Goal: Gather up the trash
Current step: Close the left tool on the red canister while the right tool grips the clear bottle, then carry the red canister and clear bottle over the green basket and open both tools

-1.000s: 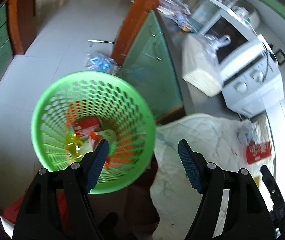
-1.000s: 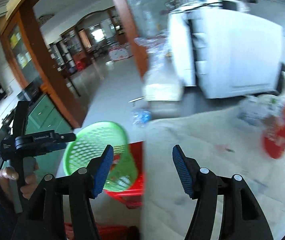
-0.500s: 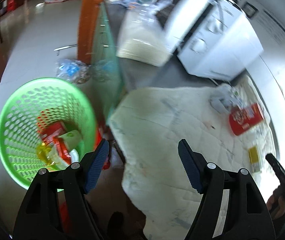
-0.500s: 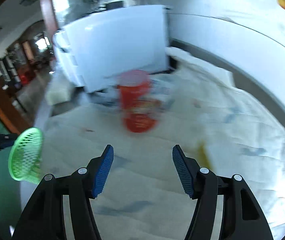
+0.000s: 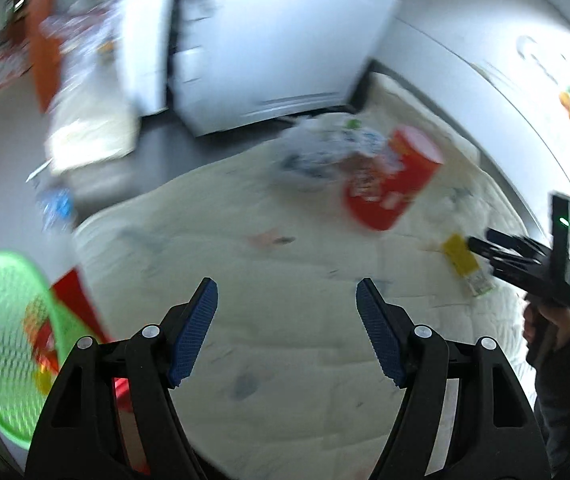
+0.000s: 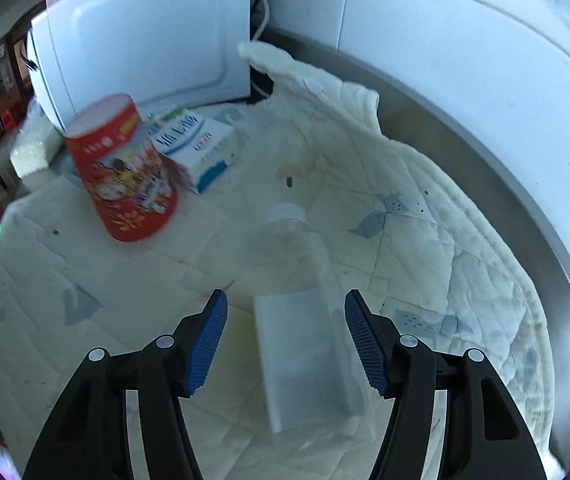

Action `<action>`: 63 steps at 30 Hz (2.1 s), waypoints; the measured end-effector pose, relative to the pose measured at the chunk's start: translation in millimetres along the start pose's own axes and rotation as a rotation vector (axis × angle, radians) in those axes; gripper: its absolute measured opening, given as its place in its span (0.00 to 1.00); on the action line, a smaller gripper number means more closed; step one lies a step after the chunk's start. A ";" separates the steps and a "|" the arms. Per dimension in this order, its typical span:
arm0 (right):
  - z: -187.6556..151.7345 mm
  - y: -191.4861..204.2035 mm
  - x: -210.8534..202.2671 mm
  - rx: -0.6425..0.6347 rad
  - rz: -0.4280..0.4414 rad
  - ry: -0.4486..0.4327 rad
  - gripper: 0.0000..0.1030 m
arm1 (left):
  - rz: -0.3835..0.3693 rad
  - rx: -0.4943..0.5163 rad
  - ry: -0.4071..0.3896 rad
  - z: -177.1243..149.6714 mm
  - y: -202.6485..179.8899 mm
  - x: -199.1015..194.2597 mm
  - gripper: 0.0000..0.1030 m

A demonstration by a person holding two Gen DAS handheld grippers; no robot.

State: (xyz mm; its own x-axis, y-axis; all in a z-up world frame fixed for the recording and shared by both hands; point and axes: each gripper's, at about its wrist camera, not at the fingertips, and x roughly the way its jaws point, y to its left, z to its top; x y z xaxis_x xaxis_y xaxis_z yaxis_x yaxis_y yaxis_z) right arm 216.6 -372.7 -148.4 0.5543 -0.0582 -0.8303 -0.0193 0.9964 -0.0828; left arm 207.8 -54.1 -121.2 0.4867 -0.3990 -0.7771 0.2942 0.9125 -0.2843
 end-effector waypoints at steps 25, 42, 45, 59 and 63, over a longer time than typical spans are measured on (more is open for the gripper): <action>-0.1 -14.7 24.0 0.003 0.069 0.059 0.52 | -0.100 0.275 -0.026 72.1 -100.1 115.1 0.81; -12.2 -10.9 2.4 0.020 0.096 0.035 0.51 | -0.058 0.286 -0.057 66.7 -105.0 123.5 0.66; -14.9 -6.0 -8.3 0.020 0.111 0.019 0.51 | -0.073 0.276 -0.069 63.2 -102.3 109.2 0.66; -13.3 57.0 -61.7 -0.048 0.221 -0.061 0.51 | -0.059 0.167 -0.164 24.4 -34.5 -2.6 0.66; -5.5 97.3 -75.7 -0.112 0.286 -0.089 0.51 | 0.008 0.111 -0.206 6.5 5.0 -43.1 0.66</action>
State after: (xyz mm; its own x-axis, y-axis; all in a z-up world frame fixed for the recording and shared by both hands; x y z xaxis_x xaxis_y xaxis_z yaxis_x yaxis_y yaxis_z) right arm 168.1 -271.6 -96.6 0.5838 0.2344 -0.7773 -0.2737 0.9582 0.0833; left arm 193.6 -32.9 -85.5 0.6436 -0.4123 -0.6448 0.3727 0.9047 -0.2065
